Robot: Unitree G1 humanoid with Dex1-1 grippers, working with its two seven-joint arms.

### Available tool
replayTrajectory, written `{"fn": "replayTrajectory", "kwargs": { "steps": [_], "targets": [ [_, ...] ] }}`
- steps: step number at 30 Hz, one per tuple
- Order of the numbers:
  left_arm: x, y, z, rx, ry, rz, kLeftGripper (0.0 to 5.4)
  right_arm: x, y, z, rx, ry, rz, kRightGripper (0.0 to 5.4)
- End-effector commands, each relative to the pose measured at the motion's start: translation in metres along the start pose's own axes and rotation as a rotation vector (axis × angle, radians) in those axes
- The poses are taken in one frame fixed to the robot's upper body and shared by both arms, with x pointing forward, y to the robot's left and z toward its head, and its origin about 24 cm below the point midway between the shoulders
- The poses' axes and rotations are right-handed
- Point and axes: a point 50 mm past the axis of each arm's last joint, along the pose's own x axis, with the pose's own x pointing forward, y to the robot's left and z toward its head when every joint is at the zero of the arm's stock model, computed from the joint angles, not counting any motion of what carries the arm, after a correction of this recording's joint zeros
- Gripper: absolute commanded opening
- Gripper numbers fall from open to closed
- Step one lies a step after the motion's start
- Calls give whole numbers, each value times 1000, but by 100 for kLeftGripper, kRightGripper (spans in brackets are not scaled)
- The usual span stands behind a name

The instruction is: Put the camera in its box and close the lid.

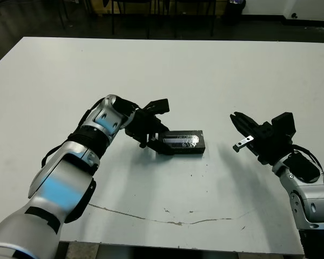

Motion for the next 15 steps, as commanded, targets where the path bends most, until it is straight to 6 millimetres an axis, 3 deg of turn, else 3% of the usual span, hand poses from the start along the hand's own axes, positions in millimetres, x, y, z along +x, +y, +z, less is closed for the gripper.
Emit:
{"fn": "replayTrajectory", "kwargs": {
  "steps": [1, 6, 15],
  "targets": [
    [31, -15, 0, 25, 57, -102, 272, -2, 0, -5, 5, 29, -3, 0],
    [28, -15, -6, 18, 86, -97, 272, -3, 0, -5, 4, 33, -8, 0],
    [22, -15, -26, 71, 108, -99, 431, -2, 0, -6, 6, 34, -5, 0]
  ]
}}
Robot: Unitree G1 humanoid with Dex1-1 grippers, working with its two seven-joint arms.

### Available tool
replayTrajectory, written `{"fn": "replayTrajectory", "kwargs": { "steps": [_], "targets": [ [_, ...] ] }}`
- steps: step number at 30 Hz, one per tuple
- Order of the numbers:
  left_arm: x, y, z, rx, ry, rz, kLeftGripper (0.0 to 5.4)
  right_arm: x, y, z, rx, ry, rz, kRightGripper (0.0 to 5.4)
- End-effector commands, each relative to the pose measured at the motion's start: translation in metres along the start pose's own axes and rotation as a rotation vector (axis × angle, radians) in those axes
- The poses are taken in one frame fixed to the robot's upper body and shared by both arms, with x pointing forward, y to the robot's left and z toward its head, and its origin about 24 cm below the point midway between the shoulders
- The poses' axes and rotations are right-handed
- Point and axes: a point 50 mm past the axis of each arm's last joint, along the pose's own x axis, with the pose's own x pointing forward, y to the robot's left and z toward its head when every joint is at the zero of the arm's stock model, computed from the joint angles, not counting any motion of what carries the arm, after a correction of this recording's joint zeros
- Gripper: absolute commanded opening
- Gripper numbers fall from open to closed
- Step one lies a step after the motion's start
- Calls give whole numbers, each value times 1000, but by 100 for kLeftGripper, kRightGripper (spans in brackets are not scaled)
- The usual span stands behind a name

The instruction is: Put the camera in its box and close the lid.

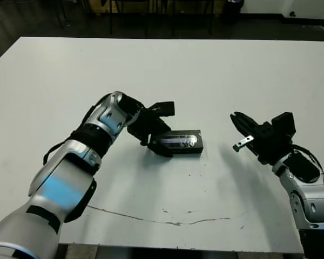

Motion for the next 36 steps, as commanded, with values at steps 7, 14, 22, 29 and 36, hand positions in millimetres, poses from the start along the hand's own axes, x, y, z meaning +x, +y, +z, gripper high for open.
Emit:
{"fn": "replayTrajectory", "kwargs": {
  "steps": [7, 14, 22, 29, 36],
  "targets": [
    [8, -20, -49, -25, 41, -39, 539, -1, 2, -4, 9, 18, 10, 0],
    [-7, -31, -83, -140, 12, 25, 539, -1, 3, -4, 13, 18, 11, 0],
    [-39, -46, -117, -189, -21, 123, 539, 0, 4, -4, 17, 17, 11, 0],
    [-69, -66, -139, -215, -20, 147, 539, 0, 4, -3, 4, 10, 15, 0],
    [-116, -73, -115, -208, -176, 417, 539, 1, 5, -3, 1, 12, 10, 0]
  ]
}}
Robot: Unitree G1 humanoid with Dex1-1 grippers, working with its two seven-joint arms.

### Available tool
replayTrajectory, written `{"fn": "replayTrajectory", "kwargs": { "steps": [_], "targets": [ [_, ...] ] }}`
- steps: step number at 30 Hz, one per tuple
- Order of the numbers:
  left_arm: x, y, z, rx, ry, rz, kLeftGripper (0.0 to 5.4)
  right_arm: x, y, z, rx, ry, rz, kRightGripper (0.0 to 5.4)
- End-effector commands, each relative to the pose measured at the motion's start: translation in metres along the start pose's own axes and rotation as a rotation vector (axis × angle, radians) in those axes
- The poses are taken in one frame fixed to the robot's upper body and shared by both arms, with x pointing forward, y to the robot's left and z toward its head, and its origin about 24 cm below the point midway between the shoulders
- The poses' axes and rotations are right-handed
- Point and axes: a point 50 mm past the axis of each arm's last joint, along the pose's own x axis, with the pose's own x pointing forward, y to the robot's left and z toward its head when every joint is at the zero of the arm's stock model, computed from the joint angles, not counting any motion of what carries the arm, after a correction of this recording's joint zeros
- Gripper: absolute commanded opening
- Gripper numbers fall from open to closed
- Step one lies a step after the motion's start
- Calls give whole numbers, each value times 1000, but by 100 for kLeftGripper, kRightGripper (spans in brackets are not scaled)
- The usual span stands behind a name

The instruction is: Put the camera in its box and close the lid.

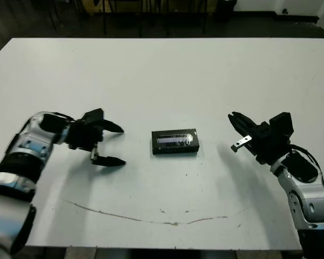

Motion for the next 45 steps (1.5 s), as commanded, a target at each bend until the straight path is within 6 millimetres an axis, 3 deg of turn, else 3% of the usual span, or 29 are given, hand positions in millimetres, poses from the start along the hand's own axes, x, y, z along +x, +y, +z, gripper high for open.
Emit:
{"fn": "replayTrajectory", "kwargs": {
  "steps": [1, 5, 8, 13, 20, 26, 31, 38, 45],
  "targets": [
    [-20, -6, 11, -20, -129, 234, 539, -1, 1, -6, 7, 24, -8, 0],
    [-23, -18, 58, -5, -498, 702, 498, 1, 0, -6, -9, 26, -15, 0],
    [-10, -32, 84, 2, -673, 885, 443, 3, 0, -6, -21, 21, -26, 0],
    [23, -45, 110, -22, -797, 940, 351, 7, -2, -9, -7, 31, -69, 0],
    [79, -57, 127, -130, -762, 867, 219, 9, -11, -20, 30, 106, -221, 0],
    [137, -67, 115, -243, -581, 728, 106, 7, -21, -25, 35, 120, -281, 0],
    [169, -77, 99, -376, -455, 693, 9, 4, -26, -27, 34, 107, -282, 0],
    [193, -90, 82, -489, -200, 627, 2, 4, -25, -27, 46, 104, -279, 0],
    [195, -95, 67, -527, -61, 617, 2, 5, -22, -23, 39, 105, -266, 0]
  ]
}}
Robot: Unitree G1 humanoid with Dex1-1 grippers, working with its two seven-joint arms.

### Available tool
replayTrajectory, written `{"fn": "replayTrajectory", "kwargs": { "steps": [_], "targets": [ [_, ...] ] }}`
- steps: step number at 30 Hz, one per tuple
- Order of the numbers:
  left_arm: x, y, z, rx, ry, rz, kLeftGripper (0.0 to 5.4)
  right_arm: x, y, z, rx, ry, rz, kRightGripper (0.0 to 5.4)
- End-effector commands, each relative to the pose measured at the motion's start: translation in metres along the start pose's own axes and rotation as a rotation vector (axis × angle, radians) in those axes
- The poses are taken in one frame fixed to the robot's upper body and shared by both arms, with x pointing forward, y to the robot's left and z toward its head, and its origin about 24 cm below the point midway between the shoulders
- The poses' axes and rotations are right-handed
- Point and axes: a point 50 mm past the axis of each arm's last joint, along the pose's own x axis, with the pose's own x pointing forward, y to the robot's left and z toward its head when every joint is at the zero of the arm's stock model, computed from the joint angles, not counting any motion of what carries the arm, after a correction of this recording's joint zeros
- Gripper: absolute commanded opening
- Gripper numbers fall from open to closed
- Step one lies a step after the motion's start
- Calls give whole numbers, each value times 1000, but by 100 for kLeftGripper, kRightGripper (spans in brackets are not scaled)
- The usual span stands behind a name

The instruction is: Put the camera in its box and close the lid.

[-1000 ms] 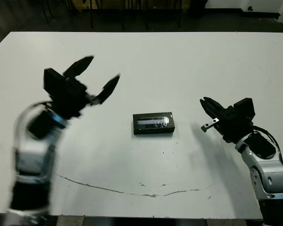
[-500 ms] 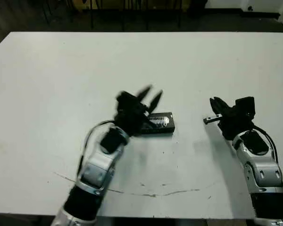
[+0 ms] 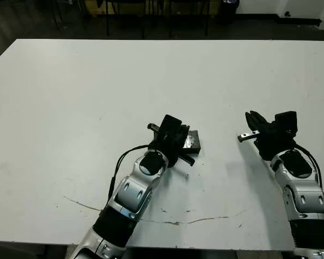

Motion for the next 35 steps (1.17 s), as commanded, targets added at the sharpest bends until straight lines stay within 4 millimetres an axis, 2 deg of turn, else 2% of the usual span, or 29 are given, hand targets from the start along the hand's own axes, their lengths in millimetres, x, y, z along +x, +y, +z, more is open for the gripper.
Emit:
{"fn": "replayTrajectory", "kwargs": {
  "steps": [1, 5, 8, 11, 15, 17, 24, 27, 31, 35],
  "targets": [
    [-9, -7, -58, -57, 300, -12, 2, -2, 2, -3, 5, 31, 7, 0],
    [-13, -1, -52, -78, 271, -7, 2, -4, 8, 1, 26, 11, 19, 0],
    [-25, 4, -38, -182, 140, -27, 2, -9, 14, 8, 29, -37, 41, 0],
    [-37, 17, -22, -217, 5, -20, 2, -12, 19, 13, 12, -88, 59, 0],
    [-59, 53, 2, -215, -172, 64, 2, -16, 30, 23, -27, -155, 73, 0],
    [-70, 73, 8, -196, -241, 130, 2, -17, 35, 27, -85, -196, 64, 0],
    [-109, 136, 11, -219, -448, 358, 2, -13, 50, 30, -246, -295, -9, 0],
    [-121, 156, 14, -248, -521, 466, 2, -10, 54, 29, -349, -355, -70, 0],
    [-128, 171, 15, -213, -559, 595, 2, -6, 57, 23, -352, -375, -105, 0],
    [-125, 168, 11, -131, -542, 640, 2, -5, 56, 20, -305, -360, -99, 0]
  ]
}}
